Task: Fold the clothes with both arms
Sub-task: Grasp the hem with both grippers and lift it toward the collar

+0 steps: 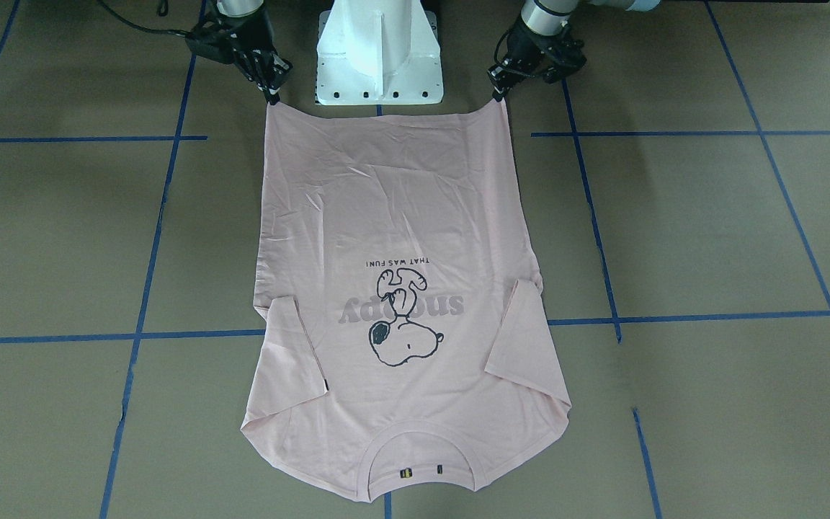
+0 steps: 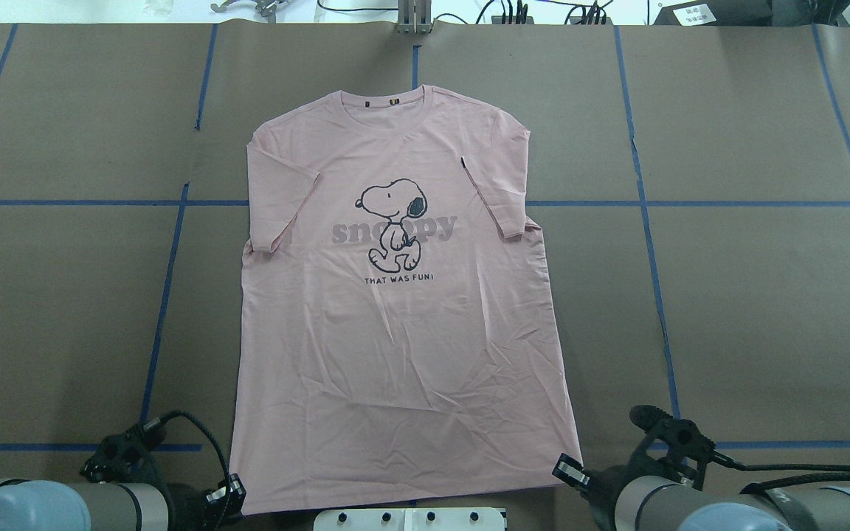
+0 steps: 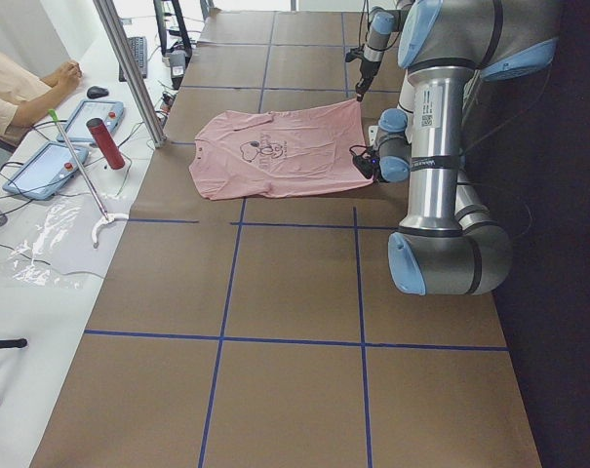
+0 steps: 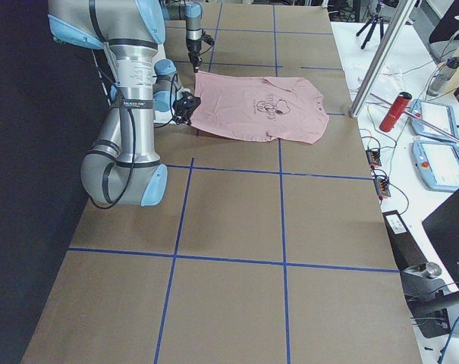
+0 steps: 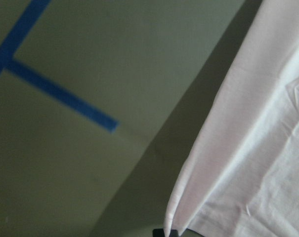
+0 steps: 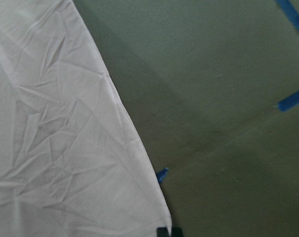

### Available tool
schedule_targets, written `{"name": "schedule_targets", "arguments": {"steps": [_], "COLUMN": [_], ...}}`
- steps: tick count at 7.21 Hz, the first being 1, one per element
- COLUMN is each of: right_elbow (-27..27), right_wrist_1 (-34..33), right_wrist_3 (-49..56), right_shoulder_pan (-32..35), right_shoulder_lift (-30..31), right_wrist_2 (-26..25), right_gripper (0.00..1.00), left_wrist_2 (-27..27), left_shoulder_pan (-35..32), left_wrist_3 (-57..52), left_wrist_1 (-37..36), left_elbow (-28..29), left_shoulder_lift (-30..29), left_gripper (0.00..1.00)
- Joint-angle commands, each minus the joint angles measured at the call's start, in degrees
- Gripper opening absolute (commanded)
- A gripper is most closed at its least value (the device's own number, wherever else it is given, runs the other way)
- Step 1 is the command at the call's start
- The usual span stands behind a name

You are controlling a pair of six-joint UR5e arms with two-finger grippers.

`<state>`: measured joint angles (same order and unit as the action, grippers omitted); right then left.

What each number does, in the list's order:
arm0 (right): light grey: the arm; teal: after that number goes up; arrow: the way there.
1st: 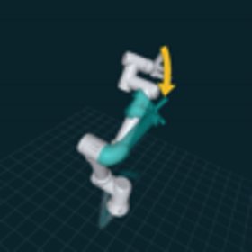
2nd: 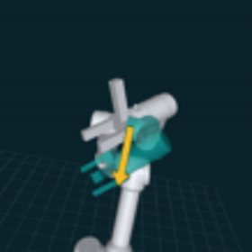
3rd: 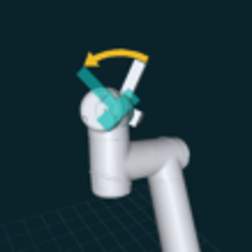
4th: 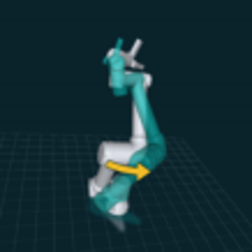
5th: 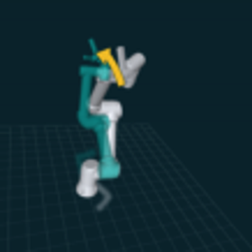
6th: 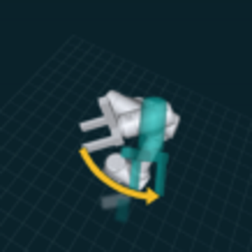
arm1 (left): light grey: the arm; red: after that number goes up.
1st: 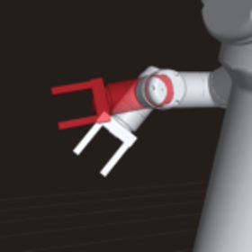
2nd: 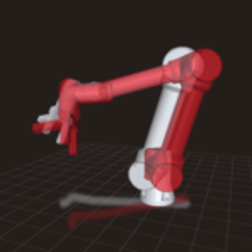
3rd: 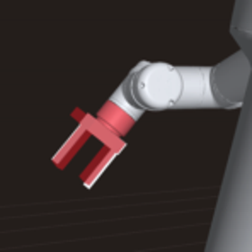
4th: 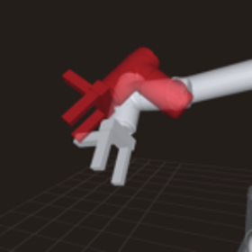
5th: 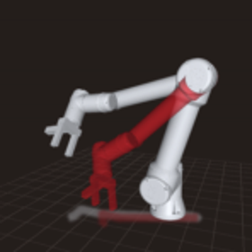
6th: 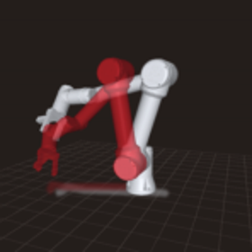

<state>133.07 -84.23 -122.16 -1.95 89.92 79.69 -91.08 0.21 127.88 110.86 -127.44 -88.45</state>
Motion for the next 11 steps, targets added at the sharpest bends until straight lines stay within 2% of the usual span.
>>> {"name": "schedule_targets", "arguments": {"steps": [1,2,3,5,6,7,8,9,11], "right_elbow": [5.6,5.4,3.0,-11.3,-18.8,-25.1,-30.0,-35.3,-48.3], "right_wrist_1": [0.0,0.1,0.0,0.1,0.6,0.7,0.7,0.9,11.1], "right_wrist_3": [0.0,1.0,6.8,15.5,20.5,25.3,27.8,30.0,32.3], "right_shoulder_pan": [-0.6,3.8,8.8,19.7,25.3,29.9,34.4,38.7,42.6], "right_shoulder_lift": [4.1,3.4,-1.3,-16.5,-21.4,-24.6,-27.8,-31.4,-35.9], "right_wrist_2": [0.0,0.1,0.3,1.2,5.3,7.0,9.4,12.6,17.0], "right_gripper": [0.0,0.0,0.0,0.0,0.0,0.0,0.0,0.0,0.0], "left_wrist_2": [3.4,3.3,3.2,3.0,3.2,3.3,3.3,3.3,3.3], "left_shoulder_pan": [3.7,0.1,-8.7,-21.3,-25.9,-30.6,-34.2,-37.4,-41.5], "left_wrist_3": [8.2,4.5,-3.4,-15.9,-21.6,-26.1,-29.2,-32.7,-37.0], "left_wrist_1": [-8.9,-10.4,-11.1,-11.3,-11.0,-9.3,-3.6,1.6,2.2], "left_elbow": [-6.3,-6.4,-5.3,1.5,9.2,17.5,23.3,27.2,28.5], "left_shoulder_lift": [-0.8,-2.4,-8.7,-13.3,-17.3,-21.9,-22.8,-22.8,-23.3], "left_gripper": [0.0,0.0,0.0,0.0,0.0,0.0,0.0,0.0,0.0]}}
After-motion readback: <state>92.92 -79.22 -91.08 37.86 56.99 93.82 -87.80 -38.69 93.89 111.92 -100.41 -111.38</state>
